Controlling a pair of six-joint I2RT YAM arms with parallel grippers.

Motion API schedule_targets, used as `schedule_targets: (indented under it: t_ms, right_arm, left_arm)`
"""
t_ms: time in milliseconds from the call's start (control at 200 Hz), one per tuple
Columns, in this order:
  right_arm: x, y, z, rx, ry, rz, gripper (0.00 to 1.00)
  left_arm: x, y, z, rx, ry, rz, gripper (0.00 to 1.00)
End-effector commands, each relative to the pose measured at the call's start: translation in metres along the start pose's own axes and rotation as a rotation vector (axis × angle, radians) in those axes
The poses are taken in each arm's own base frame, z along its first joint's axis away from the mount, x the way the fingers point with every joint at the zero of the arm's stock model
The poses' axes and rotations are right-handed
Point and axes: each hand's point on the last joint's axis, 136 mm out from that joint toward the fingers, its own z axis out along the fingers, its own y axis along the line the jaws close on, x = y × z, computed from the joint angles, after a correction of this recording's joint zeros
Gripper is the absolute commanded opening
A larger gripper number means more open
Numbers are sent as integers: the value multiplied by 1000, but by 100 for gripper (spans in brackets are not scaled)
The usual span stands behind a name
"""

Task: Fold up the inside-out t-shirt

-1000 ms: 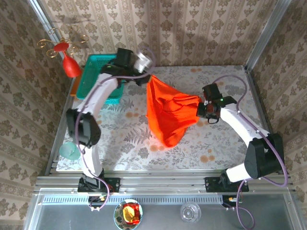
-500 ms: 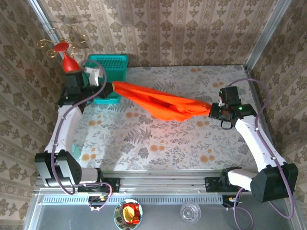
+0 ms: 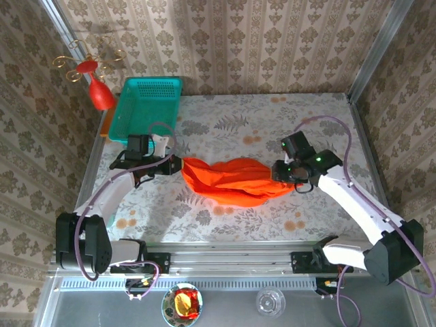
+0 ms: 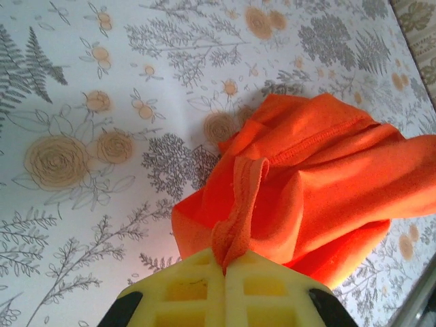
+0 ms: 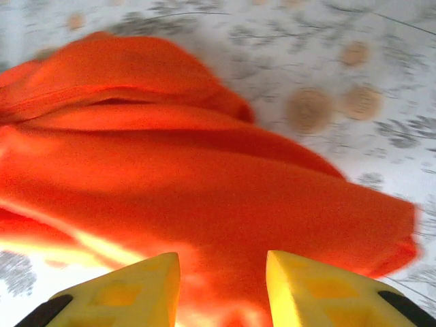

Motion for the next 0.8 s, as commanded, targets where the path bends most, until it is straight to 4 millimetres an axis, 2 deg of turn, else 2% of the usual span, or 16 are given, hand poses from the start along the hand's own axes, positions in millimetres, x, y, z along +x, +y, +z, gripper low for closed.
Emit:
schedule_targets:
  t_ms: [0, 175, 275, 405, 575, 700, 795]
  right_arm:
    - [10, 32, 4, -20, 43, -43, 39]
    - [35, 82, 18, -66, 110, -133, 38]
    - [53, 101, 45, -69, 172, -142, 38]
    - [46, 95, 69, 20, 136, -91, 39]
    - [21, 78, 88, 123, 55, -17, 45]
    - [8, 66, 99, 204, 9, -10, 52]
    - [3, 64, 108, 237, 8, -27, 54]
  left_arm:
    - [-15, -1, 1, -12, -38, 16, 0]
    - [-19, -4, 0, -13, -34, 28, 0]
    - [-19, -6, -1, -10, -34, 33, 0]
    - [-19, -6, -1, -9, -36, 31, 0]
    - [-18, -8, -2, 0, -38, 34, 0]
    - [-18, -8, -3, 2, -44, 35, 0]
    - [-17, -8, -3, 3, -44, 36, 0]
